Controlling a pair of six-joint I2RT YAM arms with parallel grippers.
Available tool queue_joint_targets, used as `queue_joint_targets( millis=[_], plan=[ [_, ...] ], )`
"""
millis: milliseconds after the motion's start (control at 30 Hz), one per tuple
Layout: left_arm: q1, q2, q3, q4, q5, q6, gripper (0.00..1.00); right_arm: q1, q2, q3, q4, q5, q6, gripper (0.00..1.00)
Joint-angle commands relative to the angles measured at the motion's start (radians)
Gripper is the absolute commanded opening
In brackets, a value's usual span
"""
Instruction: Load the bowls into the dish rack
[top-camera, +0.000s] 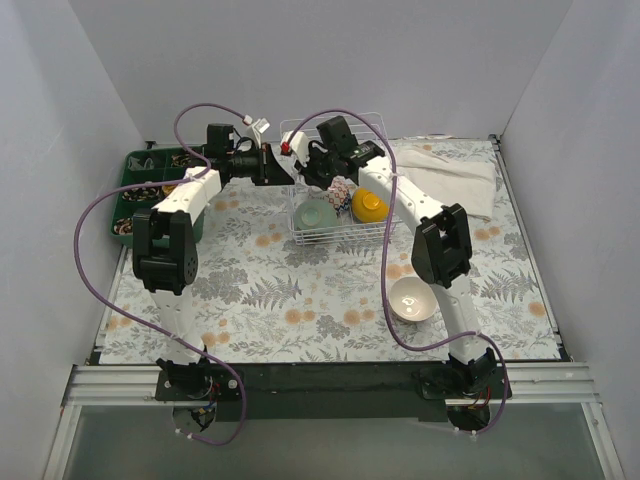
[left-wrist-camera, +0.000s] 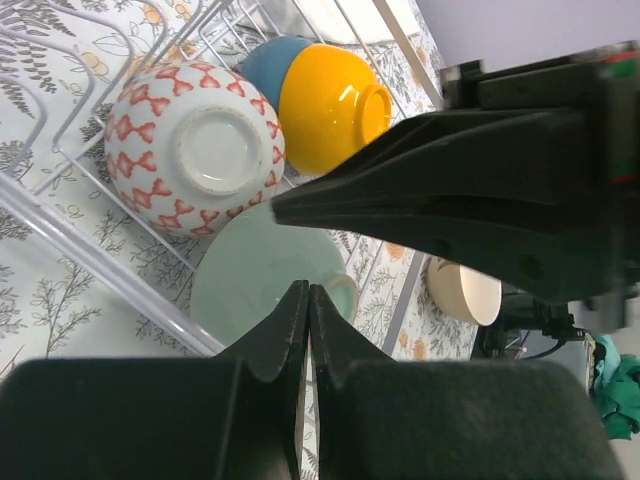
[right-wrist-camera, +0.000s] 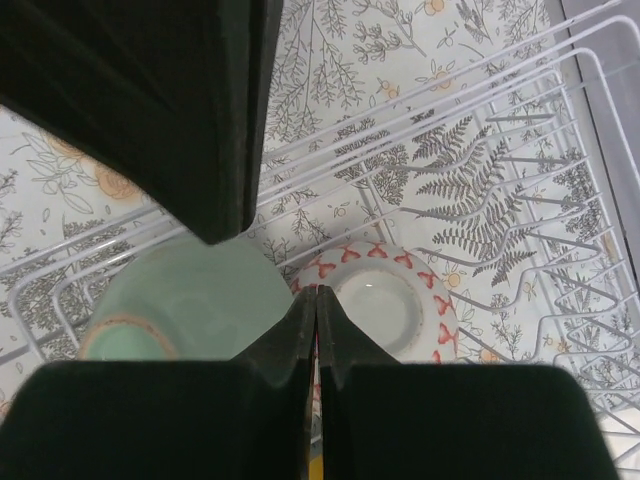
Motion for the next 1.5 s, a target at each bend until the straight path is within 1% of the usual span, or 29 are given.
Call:
queue_joint_targets(
  millis=[0, 133, 333, 667, 900, 1067, 1100, 1167, 1200, 1300, 1367, 1400, 1433, 1467],
  plan=[
    [-0.032, -0.038, -0.002, 0.014, -0.001, 0.002, 0.00, -0.011, 0.053, -0.024, 0.091, 0.048, 0.028, 0.05],
    [-0.040, -0.027, -0.002, 0.001, -0.015, 0.014, 0.00, -0.048, 0.085, -0.022, 0.108, 0.086, 0.047, 0.01],
    [-0.048, 0.013, -0.017, -0.026, -0.035, 0.054, 0.00, -0.119, 0.096, -0.044, 0.100, 0.149, 0.089, 0.01],
    [-0.058, 0.054, -0.011, -0.054, -0.058, 0.077, 0.00, -0.157, 0.096, -0.067, 0.094, 0.208, 0.094, 0.01],
    [-0.071, 0.063, 0.012, -0.058, -0.054, 0.081, 0.00, -0.162, 0.076, -0.035, 0.096, 0.163, 0.102, 0.01],
    [-0.077, 0.051, 0.075, -0.051, -0.044, 0.083, 0.00, -0.162, 0.004, -0.019, 0.108, 0.154, 0.097, 0.01],
    [-0.078, 0.047, 0.093, -0.049, -0.043, 0.085, 0.00, -0.165, -0.013, -0.041, 0.106, 0.154, 0.093, 0.08],
    [-0.078, 0.040, 0.143, -0.048, -0.041, 0.091, 0.00, -0.166, -0.085, -0.084, 0.108, 0.151, 0.070, 0.16],
    [-0.077, 0.031, 0.154, -0.049, -0.047, 0.098, 0.00, -0.179, -0.140, -0.137, 0.109, 0.149, 0.070, 0.21],
    [-0.075, 0.005, 0.170, -0.052, -0.083, 0.114, 0.01, -0.218, -0.247, -0.226, 0.102, 0.113, 0.123, 0.24],
    [-0.075, -0.007, 0.167, -0.065, -0.106, 0.124, 0.03, -0.234, -0.292, -0.303, 0.059, 0.085, 0.119, 0.25],
    [-0.075, -0.013, 0.164, -0.072, -0.118, 0.143, 0.08, -0.246, -0.336, -0.329, 0.041, 0.067, 0.103, 0.27],
    [-0.075, -0.030, 0.159, -0.081, -0.142, 0.152, 0.16, -0.252, -0.358, -0.370, 0.010, 0.012, 0.085, 0.30],
    [-0.075, -0.038, 0.153, -0.104, -0.152, 0.169, 0.22, -0.255, -0.379, -0.395, -0.022, -0.004, 0.029, 0.37]
  ],
)
